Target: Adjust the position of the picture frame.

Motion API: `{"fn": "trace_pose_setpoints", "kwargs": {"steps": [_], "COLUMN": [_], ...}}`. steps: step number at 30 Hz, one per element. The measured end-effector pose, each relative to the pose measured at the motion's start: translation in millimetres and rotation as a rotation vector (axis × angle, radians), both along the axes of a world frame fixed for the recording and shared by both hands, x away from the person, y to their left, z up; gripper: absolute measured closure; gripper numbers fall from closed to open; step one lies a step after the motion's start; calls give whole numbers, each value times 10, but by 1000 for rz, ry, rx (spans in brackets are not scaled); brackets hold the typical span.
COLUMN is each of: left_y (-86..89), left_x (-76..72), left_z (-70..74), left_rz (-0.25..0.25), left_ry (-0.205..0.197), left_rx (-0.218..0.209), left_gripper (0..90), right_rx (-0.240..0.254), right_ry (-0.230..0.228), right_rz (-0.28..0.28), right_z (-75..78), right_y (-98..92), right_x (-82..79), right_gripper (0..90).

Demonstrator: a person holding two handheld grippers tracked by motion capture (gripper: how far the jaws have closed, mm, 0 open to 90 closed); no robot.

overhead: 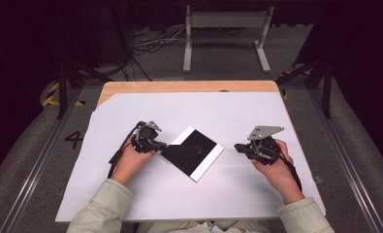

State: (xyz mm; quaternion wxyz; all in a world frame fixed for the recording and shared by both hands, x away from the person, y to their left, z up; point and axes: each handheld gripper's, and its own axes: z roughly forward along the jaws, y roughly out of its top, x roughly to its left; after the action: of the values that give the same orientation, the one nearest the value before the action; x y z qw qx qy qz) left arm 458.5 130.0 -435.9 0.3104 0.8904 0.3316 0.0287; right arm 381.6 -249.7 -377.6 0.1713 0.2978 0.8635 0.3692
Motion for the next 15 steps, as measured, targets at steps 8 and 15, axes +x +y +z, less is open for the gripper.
{"fn": "trace_pose_setpoints", "kwargs": {"steps": [8,15], "left_y": [-156,-330], "left_x": [-177,-301], "left_z": [36,52], "left_rz": [-109,-192], "left_ry": [69,106], "left_rx": [21,25], "left_gripper": [900,900], "right_rx": [-1,5], "right_ry": [20,40], "right_rz": [76,103], "right_z": [31,34], "right_y": [200,246], "right_x": [-135,-193], "right_gripper": [900,900]}}
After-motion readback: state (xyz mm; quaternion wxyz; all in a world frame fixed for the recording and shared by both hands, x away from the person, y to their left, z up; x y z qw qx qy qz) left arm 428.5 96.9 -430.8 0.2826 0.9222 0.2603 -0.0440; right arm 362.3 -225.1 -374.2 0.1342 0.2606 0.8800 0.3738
